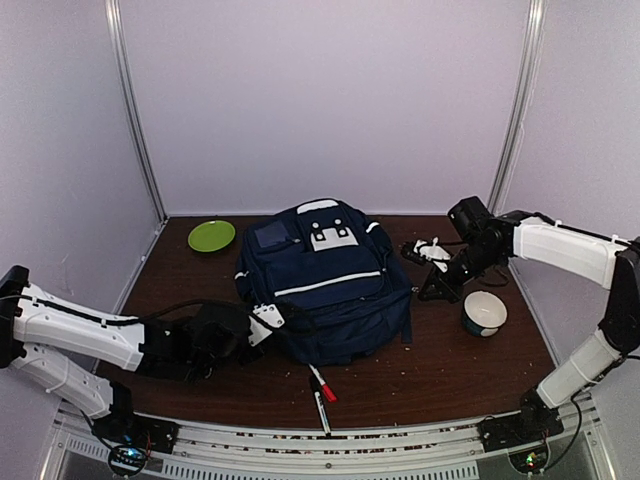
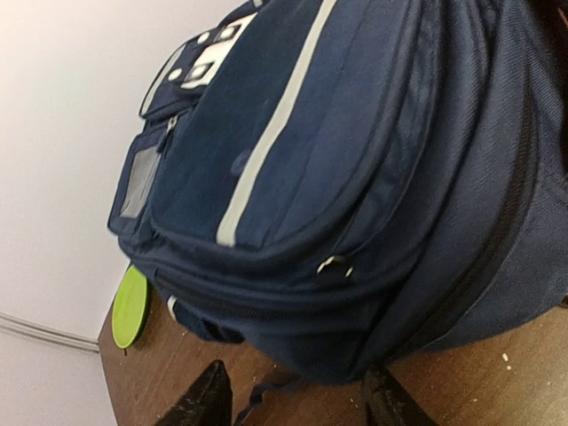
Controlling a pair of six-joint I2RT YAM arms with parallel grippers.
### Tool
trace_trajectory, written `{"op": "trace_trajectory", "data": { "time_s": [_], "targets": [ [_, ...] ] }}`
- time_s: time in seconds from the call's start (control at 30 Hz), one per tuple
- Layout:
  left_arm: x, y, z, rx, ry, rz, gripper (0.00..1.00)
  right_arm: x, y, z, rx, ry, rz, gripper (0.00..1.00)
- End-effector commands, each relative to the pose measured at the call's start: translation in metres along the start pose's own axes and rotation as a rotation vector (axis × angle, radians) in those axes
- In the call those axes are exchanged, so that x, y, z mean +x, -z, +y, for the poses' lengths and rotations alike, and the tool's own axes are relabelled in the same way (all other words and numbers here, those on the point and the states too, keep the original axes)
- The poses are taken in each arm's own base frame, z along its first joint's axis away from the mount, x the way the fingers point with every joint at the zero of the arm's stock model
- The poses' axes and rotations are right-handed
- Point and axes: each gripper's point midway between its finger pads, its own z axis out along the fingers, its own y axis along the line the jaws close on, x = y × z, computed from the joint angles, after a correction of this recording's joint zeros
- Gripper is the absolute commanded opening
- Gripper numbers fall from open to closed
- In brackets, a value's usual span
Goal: Pack the student bag
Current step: Zip the student bag into the largest pocket of the bag, then hold the student bag at the center of the board.
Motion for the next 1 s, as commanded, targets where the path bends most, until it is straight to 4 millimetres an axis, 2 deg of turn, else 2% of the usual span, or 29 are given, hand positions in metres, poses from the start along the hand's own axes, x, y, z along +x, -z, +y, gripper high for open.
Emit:
{"op": "trace_trajectory", "data": {
  "time_s": [0.0, 0.07, 0.13, 0.23, 0.33, 0.47, 0.6, 0.67, 0.73, 0.87, 0.9, 0.97],
  "targets": [
    [-0.007, 0.022, 0.017, -0.040, 0.025, 0.001, 0.57, 0.014, 0.027, 0.022, 0.035, 0.001, 0.014, 0.00],
    [-0.034, 0.040, 0.015, 0.002, 0.052, -0.080, 0.61, 0.013, 0.026, 0.042, 0.006, 0.049, 0.013, 0.00],
    [-0.064, 0.054, 0.007, 0.077, 0.067, -0.168, 0.61, 0.011, 0.023, 0.059, -0.022, 0.098, 0.015, 0.00],
    [-0.101, 0.057, -0.017, 0.182, 0.039, -0.239, 0.63, 0.007, 0.020, 0.078, -0.057, 0.145, 0.013, 0.00],
    [-0.126, 0.045, -0.052, 0.270, -0.034, -0.261, 0.64, 0.002, 0.017, 0.092, -0.090, 0.173, -0.002, 0.00],
    [-0.152, 0.027, -0.094, 0.360, -0.096, -0.291, 0.64, 0.004, 0.016, 0.098, -0.105, 0.179, 0.002, 0.00],
    [-0.165, 0.007, -0.117, 0.374, -0.120, -0.297, 0.62, 0.010, 0.015, 0.102, -0.118, 0.181, 0.006, 0.00],
    [-0.162, -0.006, -0.126, 0.359, -0.146, -0.267, 0.59, 0.010, 0.016, 0.103, -0.120, 0.180, 0.001, 0.00],
    [-0.160, -0.014, -0.132, 0.350, -0.161, -0.253, 0.52, 0.010, 0.018, 0.104, -0.122, 0.181, -0.004, 0.00],
    [-0.153, -0.022, -0.138, 0.338, -0.174, -0.217, 0.27, 0.012, 0.019, 0.103, -0.107, 0.186, -0.002, 0.00],
    [-0.152, -0.022, -0.138, 0.342, -0.173, -0.214, 0.20, 0.014, 0.018, 0.102, -0.104, 0.186, 0.004, 0.00],
    [-0.149, -0.020, -0.138, 0.348, -0.172, -0.213, 0.00, 0.015, 0.016, 0.099, -0.091, 0.186, 0.017, 0.00]
  ]
}}
